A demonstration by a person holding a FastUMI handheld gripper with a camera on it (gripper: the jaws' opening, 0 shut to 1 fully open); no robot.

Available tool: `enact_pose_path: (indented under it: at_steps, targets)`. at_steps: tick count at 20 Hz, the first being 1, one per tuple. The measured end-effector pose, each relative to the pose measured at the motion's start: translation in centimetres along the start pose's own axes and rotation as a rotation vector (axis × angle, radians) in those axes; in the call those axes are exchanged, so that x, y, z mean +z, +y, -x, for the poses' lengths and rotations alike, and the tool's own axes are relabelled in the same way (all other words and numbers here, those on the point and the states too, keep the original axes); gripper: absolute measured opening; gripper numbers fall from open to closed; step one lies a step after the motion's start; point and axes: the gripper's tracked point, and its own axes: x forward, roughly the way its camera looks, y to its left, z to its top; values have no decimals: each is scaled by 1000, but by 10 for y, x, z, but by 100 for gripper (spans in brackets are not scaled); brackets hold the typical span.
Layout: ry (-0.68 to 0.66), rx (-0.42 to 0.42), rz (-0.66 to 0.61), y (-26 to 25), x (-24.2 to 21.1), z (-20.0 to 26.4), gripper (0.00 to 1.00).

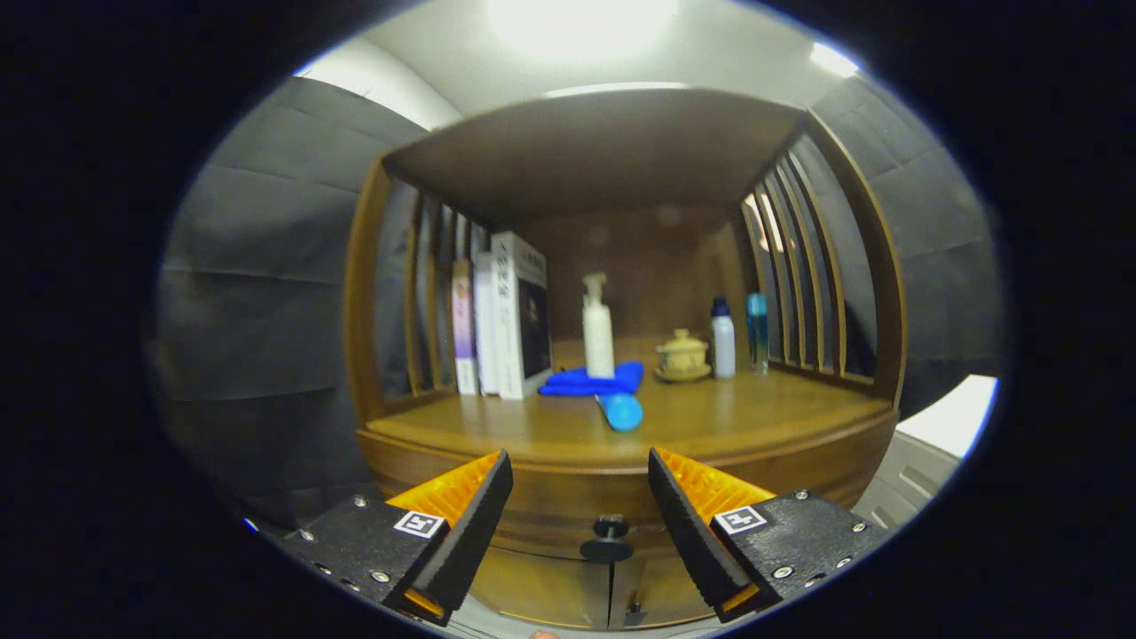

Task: Pull open the drawer, take out the items inside it, and place them on the countertop above the cabinet.

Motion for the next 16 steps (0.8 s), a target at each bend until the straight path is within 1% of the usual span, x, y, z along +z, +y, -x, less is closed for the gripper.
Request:
enact_pose_path:
  at_steps: [1,2,4,5,7,8,10,12,15,16]
  targets:
    - [-6,-30,29,-9,18,7,95]
    - [-16,-43,48,-12,41,12,95]
    - [-92,-16,76,-6,104,19,95]
    - [-115,-18,101,-10,130,24,95]
    - [-105,-66,140,-23,165,36,95]
    - [-96,-81,138,-24,177,41,95]
    - [-112,-73,102,-16,199,54,94]
    - [-110,-61,54,-9,202,66,94]
    - [-100,9,-41,16,197,77,94]
    - [-91,3,-66,17,195,76,94]
